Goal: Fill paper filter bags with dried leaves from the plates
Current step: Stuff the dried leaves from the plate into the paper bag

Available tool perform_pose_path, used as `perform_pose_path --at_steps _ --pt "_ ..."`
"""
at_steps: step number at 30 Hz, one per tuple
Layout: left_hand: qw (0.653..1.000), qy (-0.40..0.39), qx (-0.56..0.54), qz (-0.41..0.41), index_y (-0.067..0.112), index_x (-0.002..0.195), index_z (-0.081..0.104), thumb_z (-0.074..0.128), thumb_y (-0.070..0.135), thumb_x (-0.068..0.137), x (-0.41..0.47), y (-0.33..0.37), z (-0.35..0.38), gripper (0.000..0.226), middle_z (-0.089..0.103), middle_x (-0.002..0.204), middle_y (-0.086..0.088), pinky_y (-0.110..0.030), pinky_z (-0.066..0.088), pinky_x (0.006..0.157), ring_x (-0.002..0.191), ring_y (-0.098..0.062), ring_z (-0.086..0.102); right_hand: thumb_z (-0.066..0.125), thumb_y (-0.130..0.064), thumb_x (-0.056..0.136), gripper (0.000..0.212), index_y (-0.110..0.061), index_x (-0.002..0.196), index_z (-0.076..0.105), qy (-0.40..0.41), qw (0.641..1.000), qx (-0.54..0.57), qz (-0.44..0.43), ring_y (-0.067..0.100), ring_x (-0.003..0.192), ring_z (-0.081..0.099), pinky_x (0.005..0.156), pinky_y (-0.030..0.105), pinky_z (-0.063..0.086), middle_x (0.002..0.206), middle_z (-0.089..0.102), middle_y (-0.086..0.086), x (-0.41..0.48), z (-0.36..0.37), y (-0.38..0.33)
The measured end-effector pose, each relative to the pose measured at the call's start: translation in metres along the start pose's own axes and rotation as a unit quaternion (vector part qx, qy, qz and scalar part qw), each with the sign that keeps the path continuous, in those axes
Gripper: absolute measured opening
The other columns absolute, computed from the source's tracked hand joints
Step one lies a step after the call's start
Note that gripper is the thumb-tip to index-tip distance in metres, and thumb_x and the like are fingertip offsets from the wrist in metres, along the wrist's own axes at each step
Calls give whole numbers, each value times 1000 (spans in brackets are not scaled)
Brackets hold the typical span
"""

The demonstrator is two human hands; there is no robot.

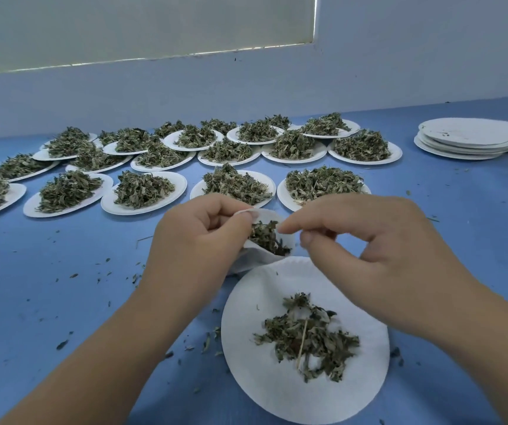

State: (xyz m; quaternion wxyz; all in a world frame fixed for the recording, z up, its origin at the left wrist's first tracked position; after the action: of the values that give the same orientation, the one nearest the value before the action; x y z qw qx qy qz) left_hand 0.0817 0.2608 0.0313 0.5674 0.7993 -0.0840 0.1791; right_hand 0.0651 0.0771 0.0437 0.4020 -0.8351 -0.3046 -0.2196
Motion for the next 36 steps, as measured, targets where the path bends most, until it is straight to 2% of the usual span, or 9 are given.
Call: perform_pose_path --at_steps 4,7,11,16,19,25,28,32,36 --pt "999 -6 -48 -15 19 71 73 64 11 89 1 1 -1 21 44 41 10 -16 32 38 36 -5 35 52 -26 89 35 -40 119 62 -163 983 -86 4 -9 86 55 73 11 44 113 60 -28 -3 6 5" --pt "999 -26 -47 -6 16 75 72 64 9 88 -1 2 2 17 49 43 13 -12 33 39 37 -2 40 51 -27 92 36 -40 125 54 -205 967 -151 -8 -8 89 47 72 18 46 122 51 -27 -3 15 4" --pt "998 -50 -30 2 22 74 73 65 10 88 -3 1 5 20 54 48 9 -11 35 43 41 -2 44 47 -31 93 29 -34 119 57 -207 961 -184 -19 5 89 51 71 34 49 118 52 -21 -1 21 1" --pt "999 -22 -17 27 16 74 72 64 9 88 -2 3 1 17 45 45 8 -8 33 39 37 -2 38 54 -25 88 18 -29 98 68 -134 985 -110 -24 3 73 54 63 17 43 98 61 -19 -1 10 2" --pt "999 -12 -2 35 20 76 72 64 12 88 -2 3 -1 17 45 45 8 -10 31 40 38 -3 35 55 -23 87 26 -32 107 68 -101 989 -101 -32 -4 72 53 62 14 41 104 60 -23 -1 6 3" --pt "998 -40 15 44 30 77 72 62 26 80 -12 5 7 11 60 59 -2 -17 37 44 48 -7 45 50 -30 90 39 -43 126 54 -201 964 -172 -18 -21 77 41 62 16 41 130 43 -33 -3 16 6" --pt "997 -44 32 55 31 78 71 61 25 80 -12 4 9 12 61 62 -3 -18 40 45 50 -7 48 53 -32 90 33 -42 121 58 -199 968 -156 -14 -17 79 45 64 15 41 126 47 -31 -3 16 6" --pt "997 1 38 72 29 76 72 66 12 87 -5 4 -2 21 57 54 0 -12 33 41 44 -3 41 63 -30 85 18 -37 100 67 -157 987 -15 28 7 81 60 67 11 41 106 61 -21 -1 3 5" --pt "996 38 11 74 29 75 72 64 14 90 1 3 -11 23 50 49 11 -17 37 43 42 -2 39 71 -35 76 7 -38 81 67 -103 992 27 68 3 66 57 62 8 42 86 63 -22 2 -16 8"
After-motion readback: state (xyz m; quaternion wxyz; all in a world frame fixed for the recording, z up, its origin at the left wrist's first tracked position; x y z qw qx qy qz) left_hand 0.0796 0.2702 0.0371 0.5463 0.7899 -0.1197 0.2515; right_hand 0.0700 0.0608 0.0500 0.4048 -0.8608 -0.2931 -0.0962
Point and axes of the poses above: each hand's wrist, its own x-axis towards the middle knuckle, its own z-axis out of the palm, y = z × x, the point moved 1 cm from there along x, towards the middle knuckle
